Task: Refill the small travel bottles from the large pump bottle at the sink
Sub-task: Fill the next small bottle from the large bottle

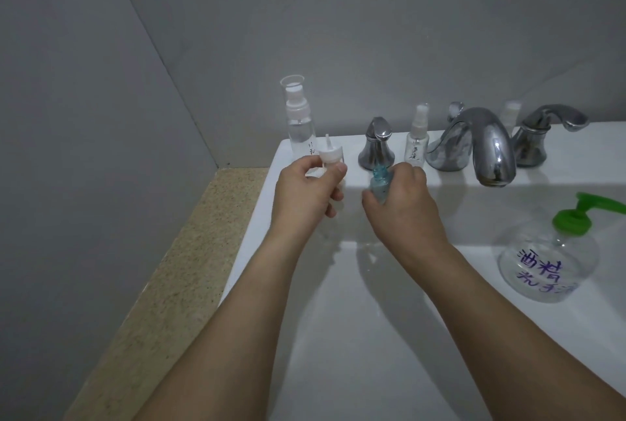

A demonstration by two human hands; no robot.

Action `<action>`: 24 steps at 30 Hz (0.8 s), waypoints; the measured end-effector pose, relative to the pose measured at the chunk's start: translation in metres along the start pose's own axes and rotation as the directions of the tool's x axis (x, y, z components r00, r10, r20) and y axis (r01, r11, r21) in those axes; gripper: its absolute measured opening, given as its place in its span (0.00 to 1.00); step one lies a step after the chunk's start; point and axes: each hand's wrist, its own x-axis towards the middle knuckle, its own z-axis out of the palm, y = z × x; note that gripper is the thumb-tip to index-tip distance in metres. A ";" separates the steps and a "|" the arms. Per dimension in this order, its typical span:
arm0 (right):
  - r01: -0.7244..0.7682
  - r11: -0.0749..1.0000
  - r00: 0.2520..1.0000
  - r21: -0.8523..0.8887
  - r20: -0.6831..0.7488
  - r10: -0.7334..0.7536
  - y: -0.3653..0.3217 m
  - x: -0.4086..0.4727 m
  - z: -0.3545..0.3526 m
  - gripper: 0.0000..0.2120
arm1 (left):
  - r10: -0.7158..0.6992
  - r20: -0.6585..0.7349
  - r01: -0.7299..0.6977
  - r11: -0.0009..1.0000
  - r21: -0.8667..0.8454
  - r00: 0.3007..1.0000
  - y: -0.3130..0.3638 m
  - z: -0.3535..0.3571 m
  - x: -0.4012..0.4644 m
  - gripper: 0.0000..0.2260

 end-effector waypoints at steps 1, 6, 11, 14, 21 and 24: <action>-0.001 1.000 1.000 -0.003 0.005 0.001 0.000 0.000 -0.001 0.16 | 0.009 -0.007 -0.009 1.000 0.013 1.000 -0.002 0.003 0.001 0.07; -0.010 1.000 1.000 -0.003 0.029 0.011 -0.001 0.000 -0.002 0.17 | 0.032 -0.018 -0.030 0.992 0.122 0.999 -0.014 0.016 0.004 0.06; -0.014 1.000 0.999 0.015 0.036 0.013 -0.002 0.001 -0.002 0.17 | 0.038 -0.038 -0.031 0.984 0.178 0.999 -0.019 0.016 0.011 0.07; -0.024 0.999 0.999 0.028 0.042 0.023 -0.003 0.000 -0.003 0.18 | 0.055 -0.047 -0.043 0.972 0.229 0.997 -0.017 0.014 0.012 0.06; -0.059 0.990 0.994 0.127 0.095 0.047 0.002 -0.013 -0.011 0.17 | 0.044 -0.099 -0.009 0.947 0.322 0.994 -0.009 -0.003 0.000 0.07; -0.074 0.985 0.990 0.153 0.129 0.054 0.009 -0.023 -0.017 0.17 | 0.018 -0.062 0.001 0.957 0.289 0.998 -0.010 -0.004 -0.017 0.09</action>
